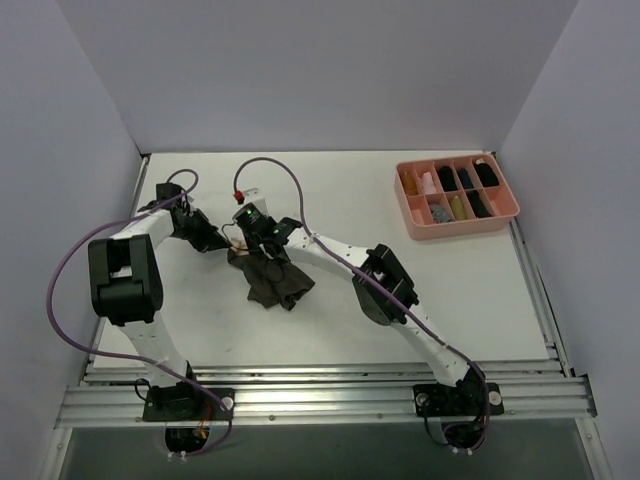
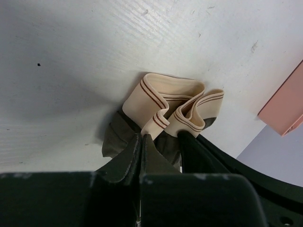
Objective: Roll the underwear
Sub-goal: Flatten the underwear
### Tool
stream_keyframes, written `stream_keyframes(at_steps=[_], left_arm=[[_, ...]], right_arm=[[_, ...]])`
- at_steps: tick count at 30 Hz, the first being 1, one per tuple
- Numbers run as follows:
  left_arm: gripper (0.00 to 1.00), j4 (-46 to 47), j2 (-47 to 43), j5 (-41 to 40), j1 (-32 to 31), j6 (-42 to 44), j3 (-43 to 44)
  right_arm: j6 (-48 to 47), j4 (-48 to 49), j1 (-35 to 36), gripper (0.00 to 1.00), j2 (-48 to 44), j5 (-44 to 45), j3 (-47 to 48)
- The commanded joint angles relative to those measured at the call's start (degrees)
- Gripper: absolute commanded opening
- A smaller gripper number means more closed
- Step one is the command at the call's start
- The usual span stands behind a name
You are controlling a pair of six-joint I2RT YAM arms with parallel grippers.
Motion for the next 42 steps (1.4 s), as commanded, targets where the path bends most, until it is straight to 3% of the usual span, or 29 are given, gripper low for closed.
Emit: stream_keyframes(at_steps=[1,6,11,17,27,31,35,38,42], left_arm=[[0.02,0.8,-0.6,1.5,0.3,1.6,0.2],[0.02,-0.6,-3.4,3.1,0.4,1.7,2.9],[0.02,-1.5,-10.0,3.2,0.3,0.5,4.0],[0.02,0.0,-17.6,4.5,-0.3,-2.0,2.1],[0.02,-1.3,-33.3,1.2,-10.3,-2.5,-5.3],[0.02,-2.4,-40.9,-1.9,-15.0,-4.9,-8.2],[0.02,-5.2,-48.5,-5.0,-19.0,-8.6,-8.9],[0.02,-8.7,-49.3,-6.0,-19.9,-10.0,-8.6],[0.02,-9.8,-44.6,-9.6,-19.2,-7.1,-8.7]], right_arm=[[0.5,-2.2,-1.3,0.00,-1.2,5.3,1.1],[-0.9,-2.2,-4.6,0.00,-8.4,4.7,-5.6],[-5.5,-0.9,-8.0,0.00,-24.2,3.0,-18.8],[-8.5,-5.9,-10.6,0.00,-39.6,3.2,-28.3],[-4.6,-12.1,-9.4,0.00,-62.4,6.7,-41.5],[0.1,-16.1,-4.4,0.00,-68.7,14.4,-44.7],[9.4,-21.9,-2.0,0.00,-72.9,21.9,-44.5],[10.2,-21.2,-2.0,0.00,-73.5,23.6,-44.9],[6.2,-16.5,-2.1,0.00,-64.7,24.3,-44.9]])
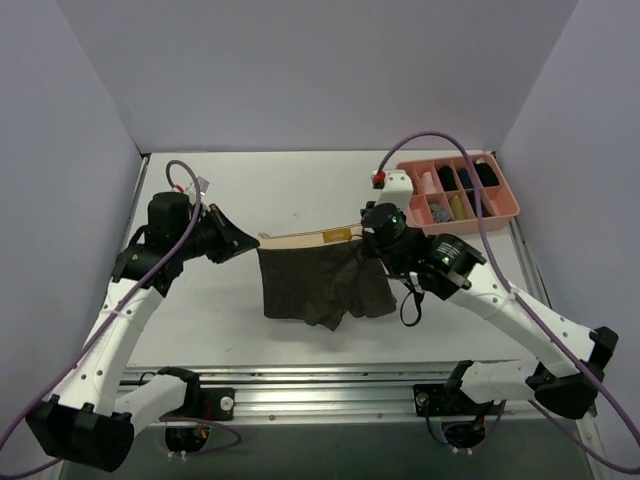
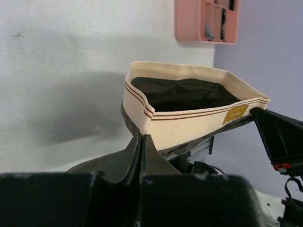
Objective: Roll the underwear
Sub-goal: Flatten the underwear
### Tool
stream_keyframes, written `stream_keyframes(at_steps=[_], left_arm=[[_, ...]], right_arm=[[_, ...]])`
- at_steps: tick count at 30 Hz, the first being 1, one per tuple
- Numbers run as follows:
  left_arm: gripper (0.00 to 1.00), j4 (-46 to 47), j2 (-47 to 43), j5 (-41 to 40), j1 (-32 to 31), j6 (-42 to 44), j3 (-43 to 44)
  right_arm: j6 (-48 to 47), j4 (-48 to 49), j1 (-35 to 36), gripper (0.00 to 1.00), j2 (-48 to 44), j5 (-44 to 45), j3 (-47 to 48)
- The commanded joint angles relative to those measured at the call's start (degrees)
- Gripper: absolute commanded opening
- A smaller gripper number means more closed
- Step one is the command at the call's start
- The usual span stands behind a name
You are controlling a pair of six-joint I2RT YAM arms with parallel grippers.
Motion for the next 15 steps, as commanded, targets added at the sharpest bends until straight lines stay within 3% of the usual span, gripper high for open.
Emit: stream_keyframes(at_steps=[1,5,9,10,13,15], left_arm=[[0.02,-3.5,5.7,-6.7,1.6,2.2,0.5],[0.02,-2.6,17.8,-9.0,4.7,5.5,1.1],[0.02,0.2,31.0,-10.3,8.8,9.8,3.9],[0.02,-0.7,34.2,-10.1,9.8,10.4,5.5],[0.02,-6.5,45.9,-9.9,13.8,12.8,14.1],[0.02,-7.9,49.7,-10.7,16.2,13.8,17.3]], right_arm=[[-1.4,1.6,-1.0,0.00,8.5,6.9,0.1],[-2.2,8.3,-5.5,0.02,18.4,1.6,0.4],[-4.7,14.2,-9.6,0.27,30.9,-9.3,4.2],[-5.7,13.9,-10.3,0.30,37.0,-14.4,6.7],[-9.4,8.2,-11.2,0.37,45.9,-18.0,19.4],[-10.6,5.2,-12.4,0.39,47.6,-20.8,24.6]])
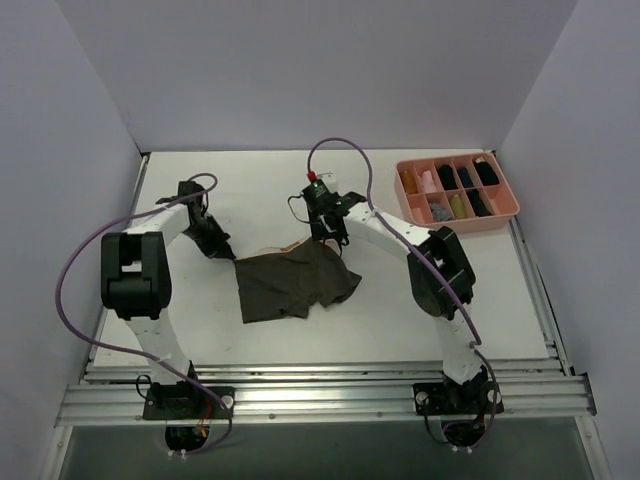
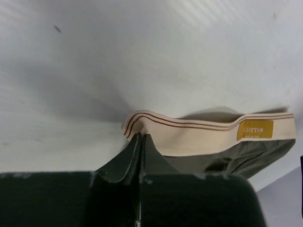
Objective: Roll the underwear
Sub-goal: Flatten the underwear
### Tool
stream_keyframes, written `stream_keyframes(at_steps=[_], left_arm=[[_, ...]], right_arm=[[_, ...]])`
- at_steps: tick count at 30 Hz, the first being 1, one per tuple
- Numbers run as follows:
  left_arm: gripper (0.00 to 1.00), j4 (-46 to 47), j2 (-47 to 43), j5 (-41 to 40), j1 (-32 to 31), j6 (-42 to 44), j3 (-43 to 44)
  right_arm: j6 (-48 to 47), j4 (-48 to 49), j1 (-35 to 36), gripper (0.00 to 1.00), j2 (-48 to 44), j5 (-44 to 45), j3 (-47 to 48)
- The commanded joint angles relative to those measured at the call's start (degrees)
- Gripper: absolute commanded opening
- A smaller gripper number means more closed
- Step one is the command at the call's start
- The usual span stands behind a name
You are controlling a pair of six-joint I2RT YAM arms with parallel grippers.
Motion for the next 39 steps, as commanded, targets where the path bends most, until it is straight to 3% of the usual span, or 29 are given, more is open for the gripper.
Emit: stream_keyframes(at_steps=[1,7,12,22,32,39], left_arm=[[0.03,-4.7,2.6,-1.9,3.6,4.4,9.0],[0.13,-7.8,3.0,-1.7,4.7,5.9,13.8],[0.35,-8.1,-1.2,-0.9,4.2,5.8,10.5],[0.36,-2.6,-9.7,2.1,-1.5,1.2,-3.4],[0.36,-0.8,-5.3,-1.1,-3.9,-0.3,-8.4],[0.36,-0.8,-0.5,-2.0,-3.9,0.0,-8.3]], right_arm=[[-3.9,-4.7,-1.3,0.39,0.2,-7.4,9.0],[-4.3,-2.9,-6.2,0.34,-2.4,-13.3,1.6],[-4.6,1.9,-7.6,0.33,-1.9,-20.7,-3.4],[3.5,8.9,-5.2,0.31,4.3,-25.3,-0.8],[7.9,6.4,-5.0,0.21,9.4,-20.2,3.5],[9.5,6.0,-5.1,0.20,7.4,-16.6,3.6]])
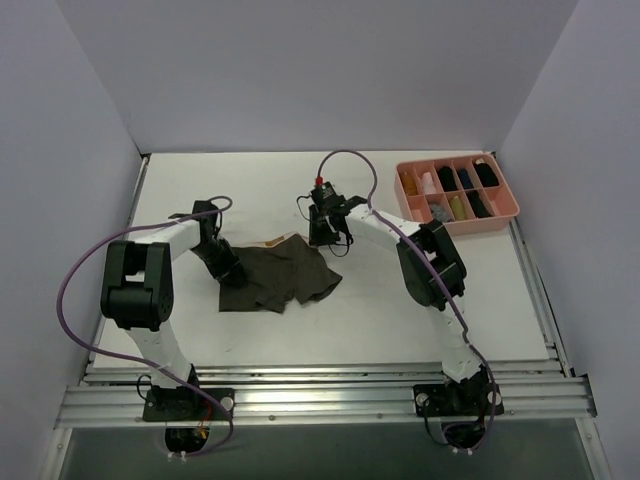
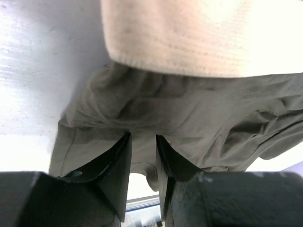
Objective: Roll the underwear
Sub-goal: Flatten the underwear
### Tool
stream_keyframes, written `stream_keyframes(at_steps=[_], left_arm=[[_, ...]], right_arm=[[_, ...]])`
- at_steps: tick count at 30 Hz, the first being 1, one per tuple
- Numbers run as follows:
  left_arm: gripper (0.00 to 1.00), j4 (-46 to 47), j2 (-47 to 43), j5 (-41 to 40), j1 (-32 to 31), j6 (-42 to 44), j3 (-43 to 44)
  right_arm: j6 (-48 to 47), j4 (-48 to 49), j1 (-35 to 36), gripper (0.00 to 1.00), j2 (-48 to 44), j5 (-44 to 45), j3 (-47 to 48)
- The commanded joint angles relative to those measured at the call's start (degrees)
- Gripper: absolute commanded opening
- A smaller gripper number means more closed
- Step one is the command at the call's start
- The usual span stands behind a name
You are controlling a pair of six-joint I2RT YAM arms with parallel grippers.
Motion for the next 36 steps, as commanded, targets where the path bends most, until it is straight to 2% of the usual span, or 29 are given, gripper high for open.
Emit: stream_keyframes(at_steps=[1,15,23,25,27,28,36], left_arm=[[0.36,1.5,1.6,-2.5,-0.1,0.2,-0.2],[0.36,0.9,2.7,-3.1,0.0,1.7,0.0],[0.36,0.8,2.7,-2.6,0.1,1.6,0.4],[0.36,0.8,2.6,-2.5,0.1,1.5,0.8],[0.36,0.5,2.6,-2.5,0.1,1.5,1.0],[0.36,0.2,2.8,-2.5,0.1,1.5,1.5],[0.36,-3.8,3.9,-5.5,-0.1,2.9,3.4]], right_arm=[[1.9,-2.0,-0.3,0.21,-1.7,4.1,1.3],[5.9,0.7,-0.3,0.23,-4.7,9.5,-1.8],[5.8,0.0,-0.1,0.23,-1.4,8.4,-0.3],[5.7,-0.2,0.0,0.20,-1.1,8.2,-0.3],[4.5,0.0,-0.2,0.03,-1.0,7.8,0.1],[3.9,-0.8,-0.5,0.00,-0.9,8.2,0.6],[-8.9,-5.4,-5.3,0.00,2.4,6.5,11.0]])
